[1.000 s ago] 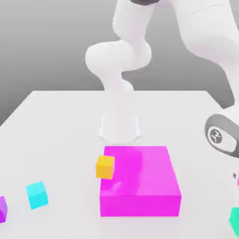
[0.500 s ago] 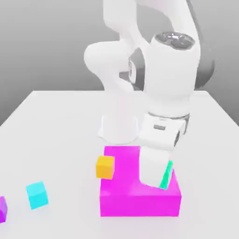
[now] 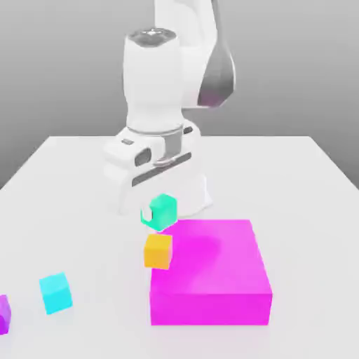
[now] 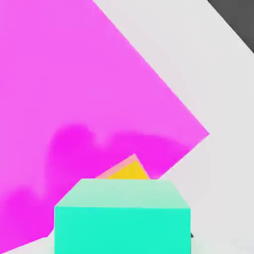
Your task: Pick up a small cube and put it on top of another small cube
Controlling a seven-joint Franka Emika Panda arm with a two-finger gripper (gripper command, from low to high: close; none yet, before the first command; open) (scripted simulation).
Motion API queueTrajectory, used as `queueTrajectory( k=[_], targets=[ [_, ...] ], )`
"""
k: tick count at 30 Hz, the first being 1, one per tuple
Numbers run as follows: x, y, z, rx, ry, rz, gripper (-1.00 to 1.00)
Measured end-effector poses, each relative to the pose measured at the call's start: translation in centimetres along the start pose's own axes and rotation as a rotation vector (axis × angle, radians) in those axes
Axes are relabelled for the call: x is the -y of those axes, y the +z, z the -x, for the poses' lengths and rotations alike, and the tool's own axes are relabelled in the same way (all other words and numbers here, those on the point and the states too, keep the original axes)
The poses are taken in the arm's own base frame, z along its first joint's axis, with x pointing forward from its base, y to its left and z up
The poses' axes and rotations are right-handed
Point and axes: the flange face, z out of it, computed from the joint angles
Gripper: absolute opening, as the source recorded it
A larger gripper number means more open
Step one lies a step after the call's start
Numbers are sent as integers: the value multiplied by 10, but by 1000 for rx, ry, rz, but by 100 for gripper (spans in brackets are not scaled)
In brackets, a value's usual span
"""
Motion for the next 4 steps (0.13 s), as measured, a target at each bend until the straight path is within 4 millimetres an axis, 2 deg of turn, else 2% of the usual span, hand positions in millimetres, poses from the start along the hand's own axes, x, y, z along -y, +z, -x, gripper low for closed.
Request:
queueTrajectory(
  k=[1, 4],
  targets=[
    [0, 9, 1, 0, 1, 1, 100],
    [0, 9, 1, 0, 1, 1, 100]
  ],
)
